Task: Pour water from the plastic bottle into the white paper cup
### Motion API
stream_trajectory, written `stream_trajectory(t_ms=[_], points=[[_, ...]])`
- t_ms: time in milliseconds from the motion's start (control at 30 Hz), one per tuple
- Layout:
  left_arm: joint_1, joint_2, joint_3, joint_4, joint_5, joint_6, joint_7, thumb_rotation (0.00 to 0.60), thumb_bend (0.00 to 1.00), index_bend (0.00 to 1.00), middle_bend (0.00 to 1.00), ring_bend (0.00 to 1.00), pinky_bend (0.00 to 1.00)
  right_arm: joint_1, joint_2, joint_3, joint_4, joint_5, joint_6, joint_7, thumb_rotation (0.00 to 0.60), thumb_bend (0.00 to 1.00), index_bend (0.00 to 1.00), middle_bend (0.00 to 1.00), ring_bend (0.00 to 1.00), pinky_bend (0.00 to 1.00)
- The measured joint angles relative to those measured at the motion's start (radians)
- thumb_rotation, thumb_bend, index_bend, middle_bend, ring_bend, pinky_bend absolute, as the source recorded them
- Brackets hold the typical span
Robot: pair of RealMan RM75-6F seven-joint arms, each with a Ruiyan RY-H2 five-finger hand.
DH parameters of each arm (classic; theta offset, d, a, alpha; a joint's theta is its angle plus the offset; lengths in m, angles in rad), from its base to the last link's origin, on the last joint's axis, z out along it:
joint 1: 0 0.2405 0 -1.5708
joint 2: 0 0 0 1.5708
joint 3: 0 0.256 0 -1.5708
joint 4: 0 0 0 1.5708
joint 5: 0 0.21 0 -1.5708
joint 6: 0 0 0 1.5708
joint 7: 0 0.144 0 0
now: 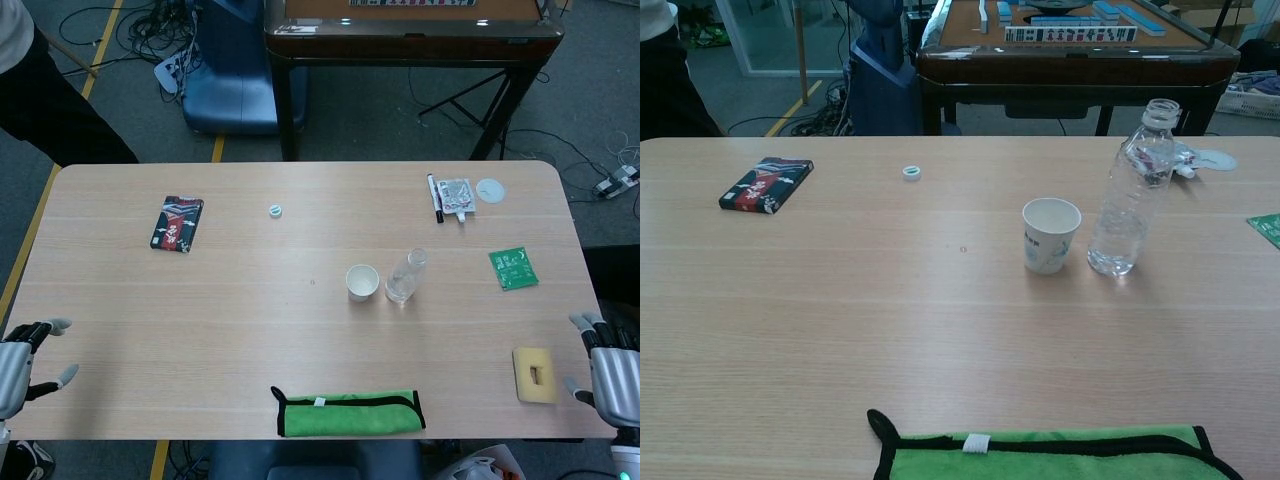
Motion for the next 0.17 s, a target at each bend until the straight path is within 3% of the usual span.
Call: stream_trajectory(t_ms=[167], points=[[-0.006, -0.003, 0.001, 0.000, 0.001, -0.011, 0.005, 0.600, 0.14, 0.34, 0.40, 0.36, 0.68, -0.013, 0.008, 0.006, -0.004, -0.013, -0.005, 0.014, 0.600, 0.00, 0.22, 0.20, 0.09, 0.28]])
